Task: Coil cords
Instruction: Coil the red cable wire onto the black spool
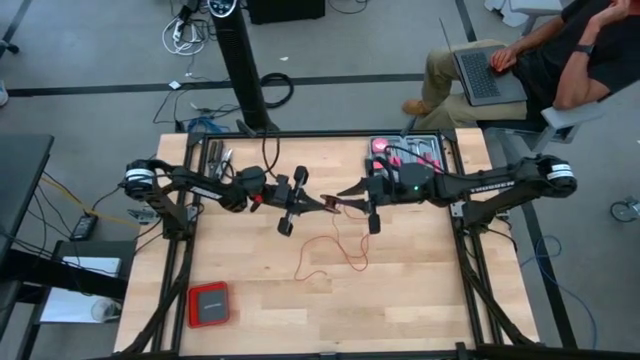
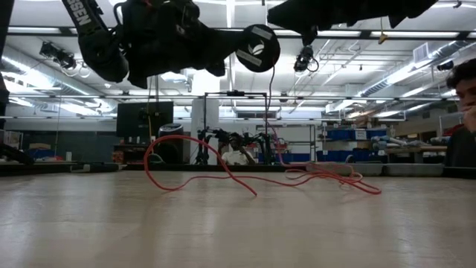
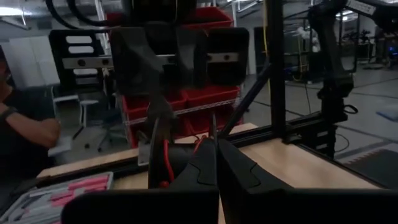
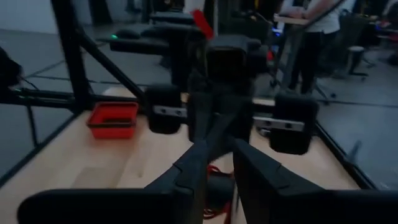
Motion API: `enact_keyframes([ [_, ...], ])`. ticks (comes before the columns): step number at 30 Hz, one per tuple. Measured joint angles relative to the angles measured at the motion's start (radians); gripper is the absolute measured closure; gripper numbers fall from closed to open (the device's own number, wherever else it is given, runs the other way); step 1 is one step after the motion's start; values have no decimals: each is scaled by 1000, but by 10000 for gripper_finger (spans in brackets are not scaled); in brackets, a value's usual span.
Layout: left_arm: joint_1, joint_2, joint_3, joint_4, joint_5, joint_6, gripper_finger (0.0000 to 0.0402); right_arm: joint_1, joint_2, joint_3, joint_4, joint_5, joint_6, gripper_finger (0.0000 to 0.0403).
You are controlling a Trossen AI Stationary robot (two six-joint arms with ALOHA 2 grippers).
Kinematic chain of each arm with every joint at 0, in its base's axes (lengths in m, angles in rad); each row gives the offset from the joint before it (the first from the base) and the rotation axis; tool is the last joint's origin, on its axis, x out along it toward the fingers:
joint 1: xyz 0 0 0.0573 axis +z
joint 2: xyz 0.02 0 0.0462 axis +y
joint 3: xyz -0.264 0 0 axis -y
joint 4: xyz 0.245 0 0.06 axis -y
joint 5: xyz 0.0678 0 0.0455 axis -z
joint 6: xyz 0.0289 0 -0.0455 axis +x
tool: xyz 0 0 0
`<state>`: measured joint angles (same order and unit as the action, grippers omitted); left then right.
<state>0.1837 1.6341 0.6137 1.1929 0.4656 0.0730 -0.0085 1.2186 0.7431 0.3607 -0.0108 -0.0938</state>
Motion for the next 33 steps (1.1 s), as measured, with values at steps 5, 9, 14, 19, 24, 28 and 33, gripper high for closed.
enact_keyframes([
  [5,0,0,36,-71,-9,-25,401,-20,6,12,-1,15,-35,318],
  [9,-1,0,62,-96,-9,-21,401,-44,6,12,-21,-13,-19,304],
  [14,-3,0,92,-143,-9,4,401,-60,6,12,-60,-36,11,289],
  [19,-3,0,114,-177,-13,29,401,-59,6,12,-69,-37,12,289],
  [24,-5,0,130,-179,-13,31,401,-60,6,12,-90,-12,23,290],
  [28,-5,0,142,-192,-6,31,402,-57,6,12,-86,15,9,319],
  [33,-6,0,145,-207,-26,20,399,-51,6,13,-94,11,-25,392],
])
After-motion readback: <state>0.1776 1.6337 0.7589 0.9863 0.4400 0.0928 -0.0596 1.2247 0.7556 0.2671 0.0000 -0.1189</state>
